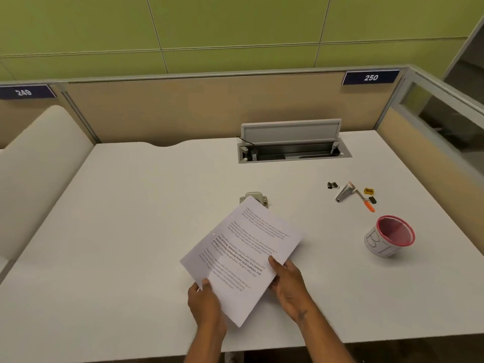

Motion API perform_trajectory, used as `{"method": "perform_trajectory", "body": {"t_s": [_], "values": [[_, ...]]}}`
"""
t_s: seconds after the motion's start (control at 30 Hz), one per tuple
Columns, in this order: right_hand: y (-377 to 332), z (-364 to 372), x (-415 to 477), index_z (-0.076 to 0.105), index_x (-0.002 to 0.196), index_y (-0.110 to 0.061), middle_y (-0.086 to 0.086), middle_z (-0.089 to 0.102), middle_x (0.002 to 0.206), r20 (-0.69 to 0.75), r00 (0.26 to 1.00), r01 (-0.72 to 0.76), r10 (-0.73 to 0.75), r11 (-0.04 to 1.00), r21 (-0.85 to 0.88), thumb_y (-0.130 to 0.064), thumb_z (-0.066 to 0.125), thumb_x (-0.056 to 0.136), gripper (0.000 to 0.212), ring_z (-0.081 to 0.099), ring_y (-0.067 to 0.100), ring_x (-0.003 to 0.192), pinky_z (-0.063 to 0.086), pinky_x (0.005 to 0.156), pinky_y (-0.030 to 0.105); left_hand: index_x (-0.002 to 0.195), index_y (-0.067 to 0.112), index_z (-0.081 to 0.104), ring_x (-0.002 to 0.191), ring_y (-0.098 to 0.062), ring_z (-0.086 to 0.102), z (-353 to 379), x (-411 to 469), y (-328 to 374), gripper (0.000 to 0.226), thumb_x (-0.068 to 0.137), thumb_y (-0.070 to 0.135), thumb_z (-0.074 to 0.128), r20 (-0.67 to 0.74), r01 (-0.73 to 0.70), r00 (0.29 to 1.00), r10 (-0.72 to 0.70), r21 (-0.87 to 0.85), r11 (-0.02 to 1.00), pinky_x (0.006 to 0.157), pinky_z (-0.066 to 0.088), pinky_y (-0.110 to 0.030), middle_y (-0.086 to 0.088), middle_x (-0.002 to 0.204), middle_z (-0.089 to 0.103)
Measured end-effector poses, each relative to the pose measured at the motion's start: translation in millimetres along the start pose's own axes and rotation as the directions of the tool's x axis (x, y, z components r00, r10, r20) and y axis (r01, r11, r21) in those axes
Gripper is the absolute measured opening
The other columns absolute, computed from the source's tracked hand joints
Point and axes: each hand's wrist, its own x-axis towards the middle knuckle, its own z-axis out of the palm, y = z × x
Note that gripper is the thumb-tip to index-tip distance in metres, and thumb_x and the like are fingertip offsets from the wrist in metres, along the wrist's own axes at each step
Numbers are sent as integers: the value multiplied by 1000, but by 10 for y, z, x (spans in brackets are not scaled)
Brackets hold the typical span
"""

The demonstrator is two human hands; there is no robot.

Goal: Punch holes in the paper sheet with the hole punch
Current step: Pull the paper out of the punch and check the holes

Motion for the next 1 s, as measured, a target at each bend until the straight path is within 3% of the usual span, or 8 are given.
{"method": "perform_trajectory", "body": {"t_s": [0.17,0.27,0.33,0.47,0.6,0.8,0.9,1.0], "values": [[20,64,67,63,122,-15,5,72,118,-91,993,71,-77,995,-75,-4,60,93,31,69,26,106,55,91,45,124,16,51,100,-28,65,-42,-168,-62,23,102,21,46,115,45,993,-34,-93,995,79,57,-42,-8,114,66],[-36,44,117,64,121,-14,6,72,117,-75,994,72,-80,992,-108,-2,59,93,31,69,27,106,56,91,45,119,15,58,98,-27,71,-212,-130,-60,22,99,23,54,264,75,964,-42,-113,991,70,61,-37,-10,113,72],[-93,22,157,64,121,-14,6,72,117,-43,997,58,-64,991,-117,-2,59,93,31,69,27,106,57,87,41,117,19,63,96,-24,74,-347,-48,-3,29,93,34,62,370,125,926,-70,-126,984,67,61,-34,-7,111,75],[-237,-6,251,60,127,-8,11,70,121,22,999,32,-29,989,-143,-2,61,91,36,67,31,109,54,94,46,122,17,65,105,-24,71,-581,393,274,60,82,61,59,529,231,834,-159,-72,970,83,55,-42,-6,119,73],[-348,-15,323,57,130,-7,16,65,127,123,992,-8,30,984,-181,-5,65,88,43,63,37,116,47,102,55,125,19,60,107,-23,70,-541,818,705,63,81,64,59,612,100,771,-176,157,983,83,52,-40,-2,120,72],[-393,104,376,59,129,-9,16,65,128,168,984,-29,64,979,-203,-7,68,86,44,63,37,116,55,92,47,121,24,68,108,-25,70,-76,955,1132,47,88,57,61,773,-139,608,-183,331,933,85,56,-39,-2,118,73],[-405,162,367,59,128,-10,15,66,127,154,987,-19,55,975,-221,-6,66,87,42,64,36,115,56,92,47,116,10,67,102,-29,72,103,978,1133,39,89,39,68,742,-151,658,-129,298,943,87,58,-45,-11,113,74],[-464,205,326,60,128,-12,12,68,125,124,992,13,22,963,-271,-7,65,89,40,66,33,112,57,90,44,110,8,68,92,-28,75,178,940,1072,25,93,26,65,698,-230,715,-33,281,932,83,60,-44,-12,109,75]]}}
